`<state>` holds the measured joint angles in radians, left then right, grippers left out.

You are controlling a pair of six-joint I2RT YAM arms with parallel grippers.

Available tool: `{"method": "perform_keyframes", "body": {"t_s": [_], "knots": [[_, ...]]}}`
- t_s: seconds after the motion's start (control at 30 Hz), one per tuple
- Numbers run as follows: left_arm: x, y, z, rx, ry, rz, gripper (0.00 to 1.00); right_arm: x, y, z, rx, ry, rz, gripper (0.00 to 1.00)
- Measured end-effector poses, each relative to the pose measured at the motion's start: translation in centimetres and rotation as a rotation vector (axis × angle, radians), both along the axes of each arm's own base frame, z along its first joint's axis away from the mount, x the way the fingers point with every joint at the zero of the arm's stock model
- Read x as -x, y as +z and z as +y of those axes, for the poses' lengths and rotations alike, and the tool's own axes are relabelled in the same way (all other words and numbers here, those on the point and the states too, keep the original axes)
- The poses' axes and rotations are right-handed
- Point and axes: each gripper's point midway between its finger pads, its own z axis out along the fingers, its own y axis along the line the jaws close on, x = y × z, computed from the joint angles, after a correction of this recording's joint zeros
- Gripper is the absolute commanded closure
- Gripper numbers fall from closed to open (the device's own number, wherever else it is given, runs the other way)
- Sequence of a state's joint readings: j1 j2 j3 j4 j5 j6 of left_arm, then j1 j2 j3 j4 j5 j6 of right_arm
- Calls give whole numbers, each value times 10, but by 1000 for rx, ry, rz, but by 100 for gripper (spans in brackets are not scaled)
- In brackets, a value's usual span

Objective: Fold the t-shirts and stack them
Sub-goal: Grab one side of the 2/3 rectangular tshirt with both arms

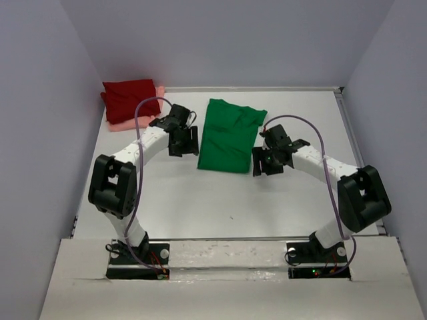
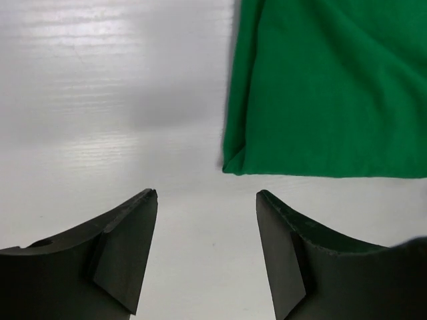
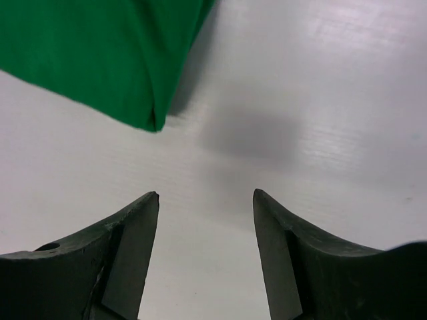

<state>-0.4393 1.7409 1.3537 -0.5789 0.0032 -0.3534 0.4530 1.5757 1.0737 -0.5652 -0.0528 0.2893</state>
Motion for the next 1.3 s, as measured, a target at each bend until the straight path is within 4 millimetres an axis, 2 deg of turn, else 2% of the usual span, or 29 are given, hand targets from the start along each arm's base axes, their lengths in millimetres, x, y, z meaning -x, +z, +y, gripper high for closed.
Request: {"method": "perform_keyframes", "body": {"t_s": [0.1, 0.2, 0.27, 0.4, 0.6, 1.0, 1.3], "knots": [[9, -18, 18, 119, 12, 56, 28, 36, -22, 4, -82, 7, 90, 36], [16, -32, 30, 203, 27, 111, 28, 48, -19, 15, -170, 12, 110, 36], [17, -32, 26, 247, 12, 124, 28, 44, -12, 25, -227, 18, 92, 36], [15, -22, 5, 351, -54, 108, 28, 35, -4, 37, -292, 26, 59, 36], [12, -18, -19, 482, -124, 116, 28, 26, -8, 44, -304, 26, 65, 36], [11, -43, -20, 470, -100, 179, 28, -14, -15, 59, -301, -11, 74, 36], [10, -59, -20, 464, -81, 227, 29, -19, -24, 56, -304, -61, 100, 36]]}}
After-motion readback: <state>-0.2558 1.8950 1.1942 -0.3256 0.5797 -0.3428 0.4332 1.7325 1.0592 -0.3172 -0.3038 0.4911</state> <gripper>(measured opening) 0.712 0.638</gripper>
